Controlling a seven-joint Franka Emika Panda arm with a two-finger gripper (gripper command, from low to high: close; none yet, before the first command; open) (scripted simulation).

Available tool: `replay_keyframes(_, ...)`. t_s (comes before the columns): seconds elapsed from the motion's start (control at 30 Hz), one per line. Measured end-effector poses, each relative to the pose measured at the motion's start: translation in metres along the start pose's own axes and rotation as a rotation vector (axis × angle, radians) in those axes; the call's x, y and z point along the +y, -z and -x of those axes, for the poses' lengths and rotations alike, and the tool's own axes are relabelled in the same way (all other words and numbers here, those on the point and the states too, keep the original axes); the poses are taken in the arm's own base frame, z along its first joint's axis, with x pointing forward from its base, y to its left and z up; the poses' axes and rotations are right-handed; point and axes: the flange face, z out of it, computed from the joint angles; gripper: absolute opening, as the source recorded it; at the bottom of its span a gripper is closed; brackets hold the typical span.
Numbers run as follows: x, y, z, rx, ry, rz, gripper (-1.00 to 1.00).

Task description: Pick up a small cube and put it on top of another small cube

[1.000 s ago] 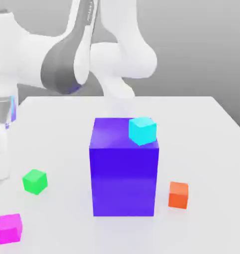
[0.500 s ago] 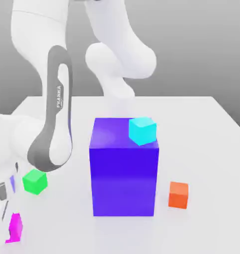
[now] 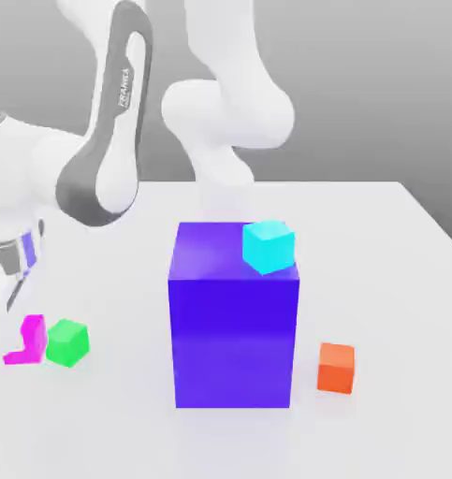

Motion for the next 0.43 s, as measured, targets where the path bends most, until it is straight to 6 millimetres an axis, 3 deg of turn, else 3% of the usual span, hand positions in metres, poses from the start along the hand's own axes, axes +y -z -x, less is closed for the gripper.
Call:
replay_keyframes(0.13,0.042,0.006,-0.022,-0.008,-0.052,-0.001,-1.0)
replay_keyframes(0.33,0.049,-0.045,-0.024,-0.01,-0.057,-0.001,-1.0)
replay_keyframes(0.37,0.05,-0.053,-0.024,-0.01,-0.058,-0.001,1.0)
replay_keyframes(0.43,0.05,-0.053,-0.024,-0.01,-0.058,-0.001,1.0)
